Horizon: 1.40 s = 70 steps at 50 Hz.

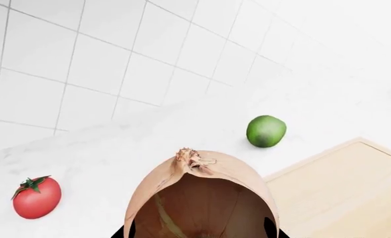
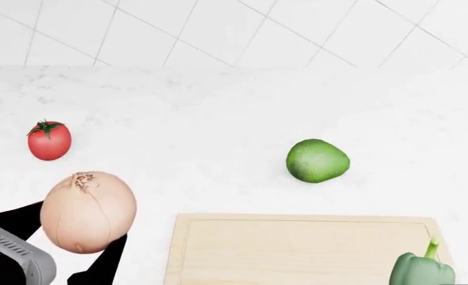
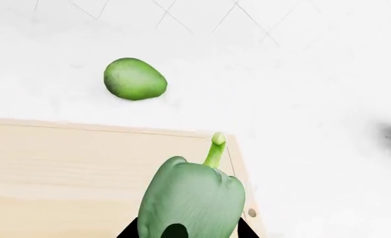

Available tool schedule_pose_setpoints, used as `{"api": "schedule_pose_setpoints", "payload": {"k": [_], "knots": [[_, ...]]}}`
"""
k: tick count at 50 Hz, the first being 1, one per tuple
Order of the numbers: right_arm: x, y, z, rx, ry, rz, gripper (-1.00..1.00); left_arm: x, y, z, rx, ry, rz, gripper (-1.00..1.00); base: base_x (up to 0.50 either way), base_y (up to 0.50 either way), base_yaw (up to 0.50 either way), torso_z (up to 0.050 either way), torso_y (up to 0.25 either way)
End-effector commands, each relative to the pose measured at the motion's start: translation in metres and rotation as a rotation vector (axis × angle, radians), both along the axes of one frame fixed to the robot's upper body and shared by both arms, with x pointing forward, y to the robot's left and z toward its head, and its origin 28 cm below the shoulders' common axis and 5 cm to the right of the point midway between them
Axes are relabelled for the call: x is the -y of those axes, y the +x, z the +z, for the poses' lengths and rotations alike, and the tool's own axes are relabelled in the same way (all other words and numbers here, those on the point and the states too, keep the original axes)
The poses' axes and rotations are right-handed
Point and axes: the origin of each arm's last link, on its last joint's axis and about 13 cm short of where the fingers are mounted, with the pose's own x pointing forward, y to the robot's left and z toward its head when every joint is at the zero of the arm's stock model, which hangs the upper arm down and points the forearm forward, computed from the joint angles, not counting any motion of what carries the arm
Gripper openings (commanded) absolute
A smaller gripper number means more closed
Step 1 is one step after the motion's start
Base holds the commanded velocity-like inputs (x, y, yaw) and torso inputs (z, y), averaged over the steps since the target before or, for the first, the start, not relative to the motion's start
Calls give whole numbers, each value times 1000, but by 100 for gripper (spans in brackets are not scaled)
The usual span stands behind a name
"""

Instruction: Place the avocado, onion, tomato and bell pepper on the cutting board.

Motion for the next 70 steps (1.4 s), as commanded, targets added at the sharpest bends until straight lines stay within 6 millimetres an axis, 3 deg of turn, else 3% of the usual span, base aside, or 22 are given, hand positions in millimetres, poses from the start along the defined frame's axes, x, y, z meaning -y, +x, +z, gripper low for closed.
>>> {"api": "schedule_pose_setpoints", "payload": {"k": [1, 13, 22, 23, 36, 50, 63, 70], "knots": [[1, 3, -16, -64, -2, -4, -100, 0, -6, 1, -15, -20, 13, -100, 0, 0, 0, 0, 0], [0, -2, -32, -137, 9, -1, -100, 0, -8, 1, -22, -24, 17, -100, 0, 0, 0, 0, 0], [1, -3, -32, -149, 17, -7, -100, 1, -9, 1, -25, -25, 19, -100, 0, 0, 0, 0, 0], [1, -3, -32, -151, 18, -4, 100, 1, -9, 1, -25, -26, 19, -100, 0, 0, 0, 0, 0], [-1, -5, -19, -114, 20, 4, 100, 0, -9, 0, -30, -27, 20, -100, 0, 0, 0, 1, 1], [-2, -33, 62, 203, -40, -41, 100, 1, -5, -1, -35, -14, 5, -100, 0, 0, 0, 0, 0], [-2, -20, 62, 250, -22, -41, 100, 22, 25, 9, -6, 111, -185, -100, 0, 0, 0, 0, 0], [-3, -14, 57, 253, -17, -38, 100, 37, 35, -5, -57, 235, -413, -100, 0, 0, 0, 0, 0]]}}
